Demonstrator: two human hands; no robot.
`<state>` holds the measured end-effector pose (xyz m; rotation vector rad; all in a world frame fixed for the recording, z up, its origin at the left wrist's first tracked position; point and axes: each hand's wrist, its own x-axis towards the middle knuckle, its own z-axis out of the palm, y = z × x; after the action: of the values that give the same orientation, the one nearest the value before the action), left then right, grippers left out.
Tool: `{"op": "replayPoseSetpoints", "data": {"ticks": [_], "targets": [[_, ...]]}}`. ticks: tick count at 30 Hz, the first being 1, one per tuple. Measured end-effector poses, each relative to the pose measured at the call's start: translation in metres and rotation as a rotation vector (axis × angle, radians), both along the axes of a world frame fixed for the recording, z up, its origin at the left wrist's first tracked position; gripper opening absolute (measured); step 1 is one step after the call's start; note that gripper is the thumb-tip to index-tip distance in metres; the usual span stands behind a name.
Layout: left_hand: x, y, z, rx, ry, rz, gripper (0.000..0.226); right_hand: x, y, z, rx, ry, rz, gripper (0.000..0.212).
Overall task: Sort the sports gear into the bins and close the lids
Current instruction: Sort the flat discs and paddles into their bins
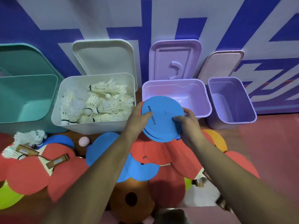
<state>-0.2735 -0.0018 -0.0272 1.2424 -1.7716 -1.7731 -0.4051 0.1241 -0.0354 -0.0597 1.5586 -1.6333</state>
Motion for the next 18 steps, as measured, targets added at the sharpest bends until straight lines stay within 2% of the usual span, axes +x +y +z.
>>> {"op": "replayPoseSetpoints", "data": {"ticks": [4,7,10,13,15,16,18], "targets": [[-0.039,-0.017,-0.015,0.042,-0.025,0.068,0.043,-0.049,-0.027,-0.008,0.140,0.271,0.153,0.042],[-0.071,-0.031,-0.028,-0.150,-0.153,0.129,0.048,-0.078,-0.051,-0.026,0.231,0.305,0.129,0.039],[-0.096,-0.037,-0.046,-0.326,-0.280,0.063,0.045,-0.101,-0.069,-0.048,0.325,0.321,0.139,0.043],[-0.108,-0.045,-0.068,-0.277,-0.314,0.079,0.035,-0.113,-0.073,-0.068,0.397,0.324,0.213,0.024],[-0.106,-0.050,-0.082,-0.186,-0.299,0.095,0.040,-0.116,-0.069,-0.074,0.408,0.347,0.267,0.006],[-0.103,-0.051,-0.086,-0.166,-0.293,0.081,0.049,-0.115,-0.067,-0.074,0.402,0.350,0.302,0.004],[-0.095,-0.050,-0.089,-0.185,-0.306,0.031,0.063,-0.112,-0.061,-0.070,0.382,0.408,0.394,0.023]]}}
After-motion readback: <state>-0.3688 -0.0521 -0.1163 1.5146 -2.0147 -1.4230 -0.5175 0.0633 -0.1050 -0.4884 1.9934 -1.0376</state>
